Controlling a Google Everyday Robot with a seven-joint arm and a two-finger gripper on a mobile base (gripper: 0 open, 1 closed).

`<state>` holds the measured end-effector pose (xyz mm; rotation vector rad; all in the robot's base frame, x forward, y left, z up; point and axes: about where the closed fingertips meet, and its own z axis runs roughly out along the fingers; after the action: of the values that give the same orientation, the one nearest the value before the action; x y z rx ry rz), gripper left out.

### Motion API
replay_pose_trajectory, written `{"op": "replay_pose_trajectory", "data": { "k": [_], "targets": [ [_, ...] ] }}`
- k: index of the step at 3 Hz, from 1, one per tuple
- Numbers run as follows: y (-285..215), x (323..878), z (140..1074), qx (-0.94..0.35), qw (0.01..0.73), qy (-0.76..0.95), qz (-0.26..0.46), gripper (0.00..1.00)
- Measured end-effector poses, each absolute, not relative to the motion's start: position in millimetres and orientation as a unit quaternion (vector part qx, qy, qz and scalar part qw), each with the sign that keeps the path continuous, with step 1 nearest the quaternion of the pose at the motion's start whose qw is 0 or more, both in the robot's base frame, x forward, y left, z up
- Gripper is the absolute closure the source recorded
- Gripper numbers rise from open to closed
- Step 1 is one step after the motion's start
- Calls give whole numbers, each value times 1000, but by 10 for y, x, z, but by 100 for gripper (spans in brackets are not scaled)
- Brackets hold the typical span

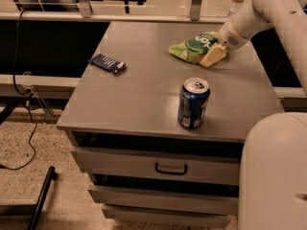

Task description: Move green rice chip bag near pepsi can

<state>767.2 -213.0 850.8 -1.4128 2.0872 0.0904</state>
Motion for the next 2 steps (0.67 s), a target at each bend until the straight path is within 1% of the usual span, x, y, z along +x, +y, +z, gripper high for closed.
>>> {"op": "replay_pose_trajectory", "data": {
  "k": [1,2],
  "targets": [
    [-2005,7335,8843,-560,322,759,80,100],
    [-1937,7119,9148,-588,341,728,87,100]
  ]
}}
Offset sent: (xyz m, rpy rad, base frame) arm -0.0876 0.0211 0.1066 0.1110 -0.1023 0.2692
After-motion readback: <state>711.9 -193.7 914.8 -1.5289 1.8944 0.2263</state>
